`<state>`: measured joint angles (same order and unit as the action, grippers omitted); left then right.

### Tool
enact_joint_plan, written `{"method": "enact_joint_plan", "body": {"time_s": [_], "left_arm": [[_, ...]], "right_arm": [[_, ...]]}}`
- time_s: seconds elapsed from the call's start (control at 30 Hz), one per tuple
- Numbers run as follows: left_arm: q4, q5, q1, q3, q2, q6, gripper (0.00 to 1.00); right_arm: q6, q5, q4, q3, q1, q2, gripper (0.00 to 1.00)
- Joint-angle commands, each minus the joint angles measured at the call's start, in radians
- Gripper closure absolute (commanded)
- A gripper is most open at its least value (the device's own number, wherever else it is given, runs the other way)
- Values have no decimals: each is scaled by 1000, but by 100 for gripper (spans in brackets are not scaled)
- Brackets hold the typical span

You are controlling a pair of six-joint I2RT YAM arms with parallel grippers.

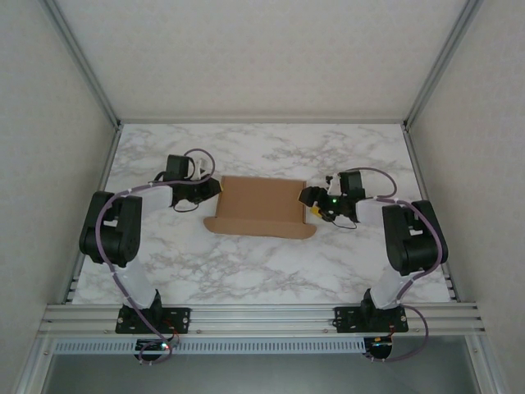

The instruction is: Fold the paper box

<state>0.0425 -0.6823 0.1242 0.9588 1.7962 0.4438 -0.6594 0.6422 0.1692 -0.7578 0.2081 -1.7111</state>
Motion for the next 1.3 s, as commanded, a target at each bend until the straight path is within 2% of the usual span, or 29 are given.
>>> {"method": "enact_joint_plan", "body": {"time_s": [0.0, 0.2, 0.47, 0.73, 0.97, 1.13, 1.27], "left_arm": [[-111, 89, -14, -46, 68, -19, 90], [-124, 92, -24, -45, 93, -22, 92], [-120, 81, -26, -48, 100, -19, 93], [-130, 86, -25, -48, 101, -24, 96], [-151, 123, -30, -48, 101, -21, 97], [-170, 133, -43, -51, 95, -24, 97], [-173, 139, -55, -60, 79, -25, 97]], "right_arm": [[-25, 70, 52, 12, 5, -22, 23], [-52, 79, 88, 24, 6, -85, 21], [-106, 174, 182, 16, 29, -156, 19], [-148, 231, 232, 1, 59, -161, 20], [-44, 157, 50, -18, 59, -105, 20], [-20, 47, 1, -1, 60, -29, 20], [6, 27, -55, -14, 59, -1, 19]]}}
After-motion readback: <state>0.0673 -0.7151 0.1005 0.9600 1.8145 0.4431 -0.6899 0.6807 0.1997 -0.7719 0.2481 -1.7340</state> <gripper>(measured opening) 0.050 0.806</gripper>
